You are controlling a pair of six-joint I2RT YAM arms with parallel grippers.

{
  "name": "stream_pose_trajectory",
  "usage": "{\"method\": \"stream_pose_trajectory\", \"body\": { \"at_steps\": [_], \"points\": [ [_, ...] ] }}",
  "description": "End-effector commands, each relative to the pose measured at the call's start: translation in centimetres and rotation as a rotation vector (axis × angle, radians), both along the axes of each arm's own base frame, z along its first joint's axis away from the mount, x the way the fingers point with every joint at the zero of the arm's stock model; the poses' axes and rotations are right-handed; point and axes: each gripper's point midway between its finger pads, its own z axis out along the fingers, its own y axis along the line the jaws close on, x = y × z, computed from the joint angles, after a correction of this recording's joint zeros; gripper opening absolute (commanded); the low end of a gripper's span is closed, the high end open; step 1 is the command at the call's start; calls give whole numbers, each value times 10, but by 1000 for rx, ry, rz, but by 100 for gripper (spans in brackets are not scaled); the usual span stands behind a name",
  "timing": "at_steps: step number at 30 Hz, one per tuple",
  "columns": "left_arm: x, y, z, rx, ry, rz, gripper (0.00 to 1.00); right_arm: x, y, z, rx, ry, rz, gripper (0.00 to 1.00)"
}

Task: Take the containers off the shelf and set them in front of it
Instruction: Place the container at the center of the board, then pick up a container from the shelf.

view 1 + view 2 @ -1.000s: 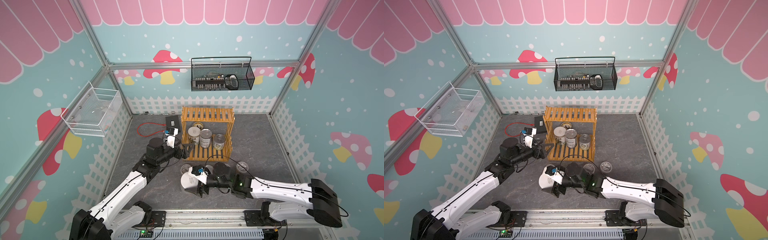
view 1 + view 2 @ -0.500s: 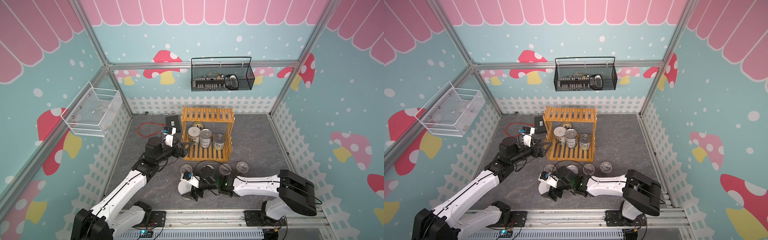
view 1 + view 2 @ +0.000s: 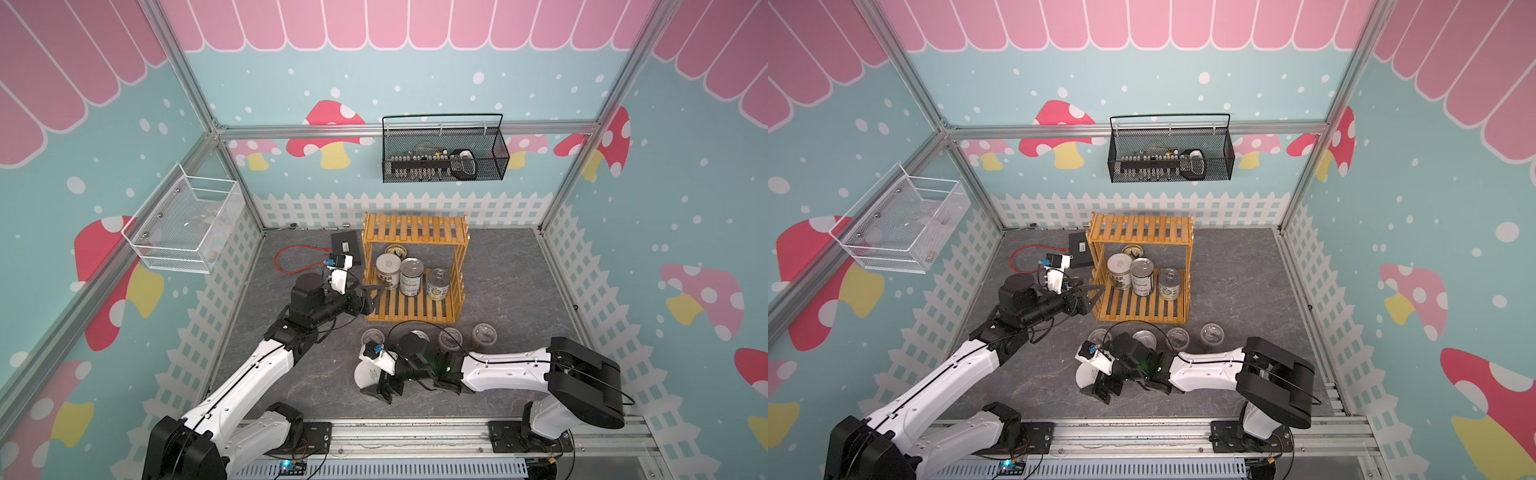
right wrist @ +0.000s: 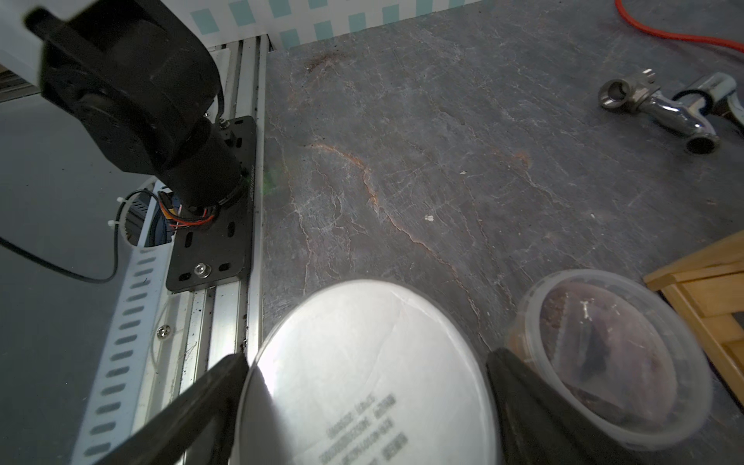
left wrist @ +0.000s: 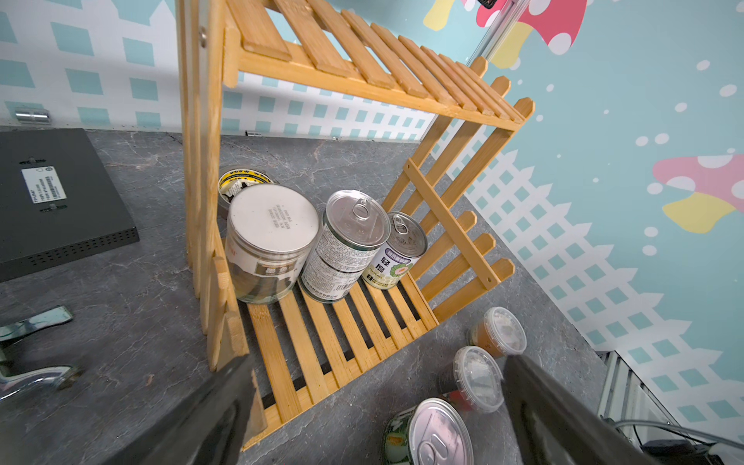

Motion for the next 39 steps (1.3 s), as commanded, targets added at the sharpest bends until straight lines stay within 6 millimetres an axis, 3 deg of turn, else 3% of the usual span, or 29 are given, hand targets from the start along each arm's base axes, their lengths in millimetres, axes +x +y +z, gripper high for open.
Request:
{"method": "stream_pose_trajectory", "body": {
  "at_steps": [1, 7, 12, 17, 26, 39],
  "points": [
    [2, -1, 11, 0, -26, -14, 99, 12, -2, 33, 64, -58, -48, 99],
    [0, -1, 14, -3, -34, -17, 99, 39, -40, 71, 137, -117, -189, 99],
    [-2, -1, 12, -9, -26, -23, 99, 107, -91, 84, 131, -99, -478, 98],
    [-4, 0, 12, -10, -29, -16, 99, 160, -116, 93, 117, -108, -710, 97],
    [-4, 0, 10, -9, -26, -21, 99, 222, -123, 84, 61, -149, -890, 99],
    [-5, -1, 8, -9, -24, -29, 99, 276, -127, 61, 44, -117, -976, 99]
  ]
}}
